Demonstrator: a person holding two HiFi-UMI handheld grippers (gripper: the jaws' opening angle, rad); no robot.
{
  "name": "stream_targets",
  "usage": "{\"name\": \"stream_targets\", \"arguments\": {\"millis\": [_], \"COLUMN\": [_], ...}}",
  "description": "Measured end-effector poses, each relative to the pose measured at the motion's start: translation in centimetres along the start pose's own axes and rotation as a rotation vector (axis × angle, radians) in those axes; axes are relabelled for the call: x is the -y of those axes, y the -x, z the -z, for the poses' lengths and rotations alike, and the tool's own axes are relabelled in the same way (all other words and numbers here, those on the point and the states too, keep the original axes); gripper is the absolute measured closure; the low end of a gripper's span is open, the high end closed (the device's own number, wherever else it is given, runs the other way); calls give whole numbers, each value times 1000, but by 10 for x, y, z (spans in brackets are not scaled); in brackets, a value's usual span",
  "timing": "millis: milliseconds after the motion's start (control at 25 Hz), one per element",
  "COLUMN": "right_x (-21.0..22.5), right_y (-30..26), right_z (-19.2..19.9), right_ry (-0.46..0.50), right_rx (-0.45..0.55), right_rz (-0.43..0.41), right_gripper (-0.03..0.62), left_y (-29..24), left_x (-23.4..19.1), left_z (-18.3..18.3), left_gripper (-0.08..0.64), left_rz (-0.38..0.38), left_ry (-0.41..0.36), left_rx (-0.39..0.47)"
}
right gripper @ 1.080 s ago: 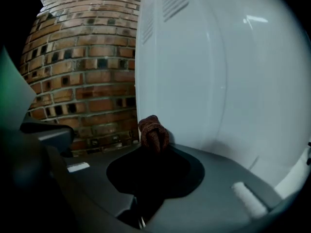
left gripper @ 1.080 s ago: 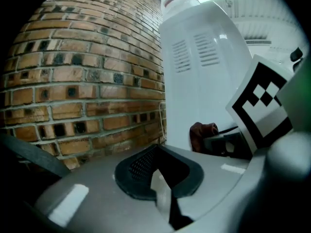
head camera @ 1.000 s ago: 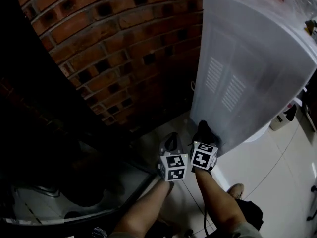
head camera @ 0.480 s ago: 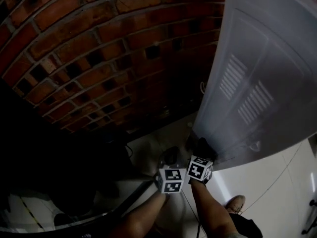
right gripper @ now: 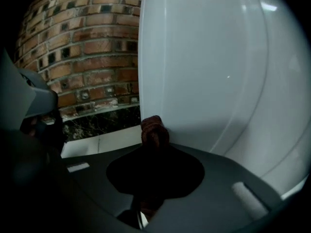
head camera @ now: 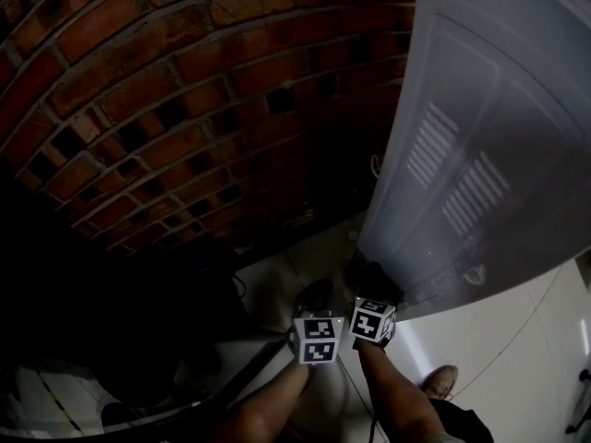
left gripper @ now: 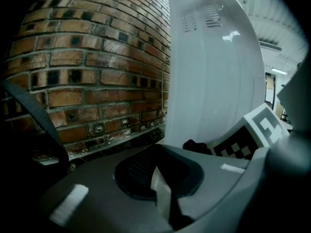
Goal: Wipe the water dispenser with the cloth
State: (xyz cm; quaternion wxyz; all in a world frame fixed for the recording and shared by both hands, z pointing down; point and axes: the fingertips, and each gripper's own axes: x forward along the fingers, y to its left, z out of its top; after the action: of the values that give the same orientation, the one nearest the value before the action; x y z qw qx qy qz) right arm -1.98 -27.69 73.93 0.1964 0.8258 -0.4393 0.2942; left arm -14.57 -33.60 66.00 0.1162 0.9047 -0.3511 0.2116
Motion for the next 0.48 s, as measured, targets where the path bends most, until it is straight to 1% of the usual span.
{"name": "stream_targets", "arguments": {"millis": [120,200,320,400,480], "right_x": [-9,-15,-17,-14,-9], "right_y": [35,66,121,154,183], "right_z": [-29,-52,-87,-121,-167], "right_ry": [14,17,38,57,64], "right_rx": [86,146,228,298,385], "right_rz": [-65,-99,-128,-140,-149], "right_gripper": [520,520,520,520,520], "left_y": [11,21,49,68,83], "left_x": [1,6,16,22,27], "left_z": [-19,-38,-70,-101,-141], "left_gripper": [560,560,560,560,560], "left_rz": [-23,-25,-18,-15,-9], "left_ry": [51,56,60,53,39], "left_rx": [25,48,83,130,197]}}
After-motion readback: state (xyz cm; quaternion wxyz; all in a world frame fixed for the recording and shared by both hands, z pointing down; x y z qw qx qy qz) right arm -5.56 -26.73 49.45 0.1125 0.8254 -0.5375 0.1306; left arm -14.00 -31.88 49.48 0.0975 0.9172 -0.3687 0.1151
